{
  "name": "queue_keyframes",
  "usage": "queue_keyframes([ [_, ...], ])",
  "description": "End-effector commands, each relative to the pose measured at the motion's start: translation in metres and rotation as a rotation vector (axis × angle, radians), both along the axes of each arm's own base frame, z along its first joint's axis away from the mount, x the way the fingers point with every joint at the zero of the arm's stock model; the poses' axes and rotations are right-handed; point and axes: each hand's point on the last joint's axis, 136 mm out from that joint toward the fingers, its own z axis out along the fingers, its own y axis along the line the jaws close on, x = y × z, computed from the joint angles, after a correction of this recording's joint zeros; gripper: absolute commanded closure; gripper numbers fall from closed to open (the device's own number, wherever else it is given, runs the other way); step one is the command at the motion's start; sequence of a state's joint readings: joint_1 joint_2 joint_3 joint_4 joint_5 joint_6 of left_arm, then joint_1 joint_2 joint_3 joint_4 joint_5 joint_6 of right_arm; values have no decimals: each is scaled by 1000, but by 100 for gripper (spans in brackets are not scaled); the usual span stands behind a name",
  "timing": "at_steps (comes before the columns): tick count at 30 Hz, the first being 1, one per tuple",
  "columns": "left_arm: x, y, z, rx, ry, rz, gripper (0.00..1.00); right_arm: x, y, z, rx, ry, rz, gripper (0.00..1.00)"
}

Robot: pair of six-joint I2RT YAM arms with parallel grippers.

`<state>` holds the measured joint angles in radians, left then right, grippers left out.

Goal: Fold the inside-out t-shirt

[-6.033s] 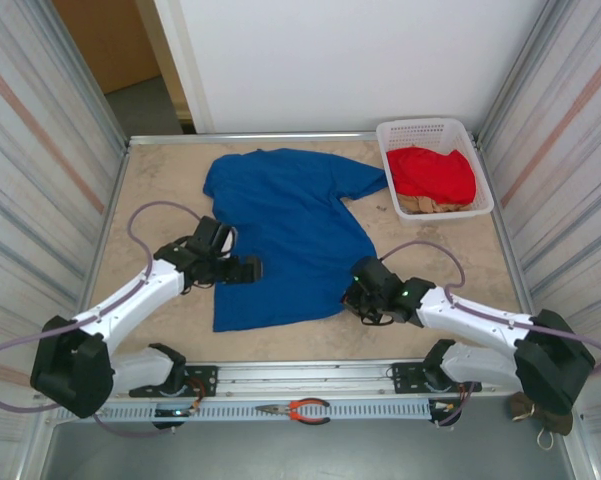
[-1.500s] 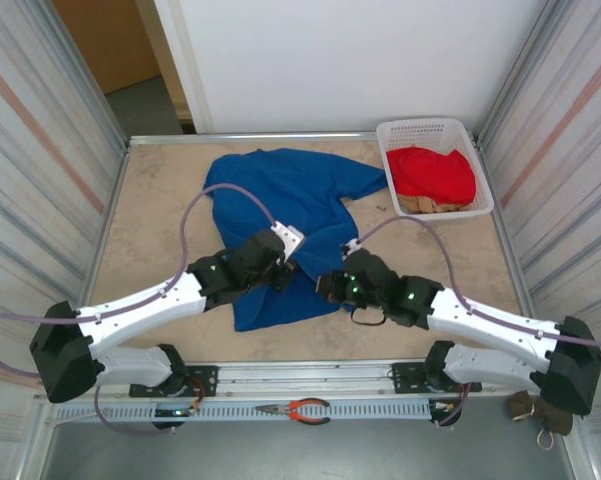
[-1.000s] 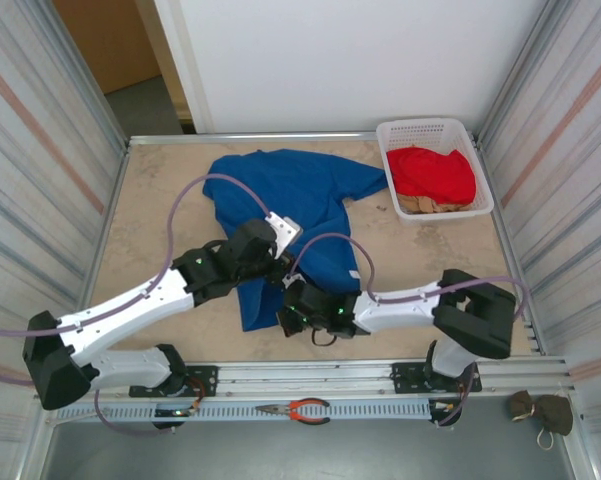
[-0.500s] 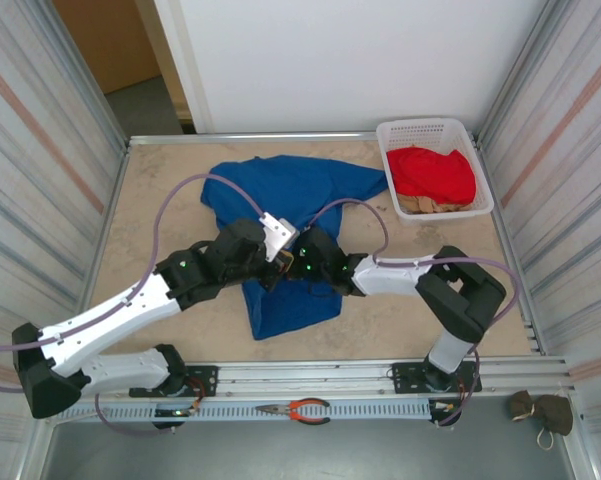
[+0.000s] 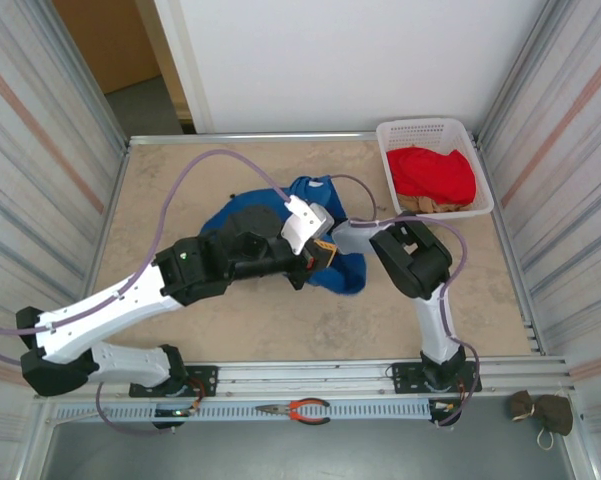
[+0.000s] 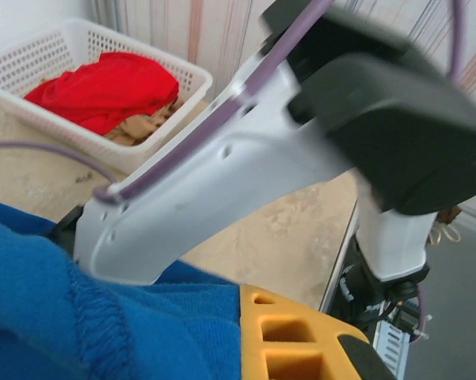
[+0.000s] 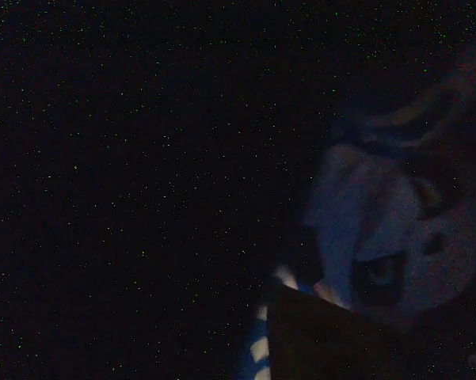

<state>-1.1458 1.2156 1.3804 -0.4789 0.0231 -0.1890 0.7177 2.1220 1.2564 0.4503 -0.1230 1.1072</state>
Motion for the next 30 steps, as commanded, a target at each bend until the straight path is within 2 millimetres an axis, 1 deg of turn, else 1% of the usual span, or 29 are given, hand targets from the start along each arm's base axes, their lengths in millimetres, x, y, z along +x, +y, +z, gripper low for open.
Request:
queue_keyframes([
  [1,-6,-9,30,-89,-9,-46,100,-3,16,-11,51,64,0,63],
  [4,-4,-17,40,-109,-19,-69,100,-8,29,-14,50,72,19,49],
  [6,-5,-24,49,-124,-26,-93,100,-16,40,-15,48,78,51,43],
  [9,-1,-31,52,-123,-36,-102,100,-32,50,-16,28,86,85,32],
  [11,3,-33,53,-137,-33,-101,100,-42,55,-18,-8,65,118,28],
  [13,10,-36,55,-159,-21,-96,100,-47,58,-23,-23,69,116,22],
  [15,11,-45,68,-201,-13,-122,100,-46,63,-27,-19,82,120,20],
  [17,9,-57,85,-220,-20,-166,100,-43,68,-30,-20,90,125,13],
  [21,3,-77,119,-247,-58,-235,100,-42,69,-31,-58,102,117,9],
  [24,0,-89,134,-263,-67,-274,100,-40,65,-35,-97,118,95,6],
  [27,0,-94,139,-263,-74,-286,100,-41,57,-46,-154,159,50,4],
  [30,3,-94,134,-243,-78,-271,100,-44,42,-67,-204,267,-37,8],
])
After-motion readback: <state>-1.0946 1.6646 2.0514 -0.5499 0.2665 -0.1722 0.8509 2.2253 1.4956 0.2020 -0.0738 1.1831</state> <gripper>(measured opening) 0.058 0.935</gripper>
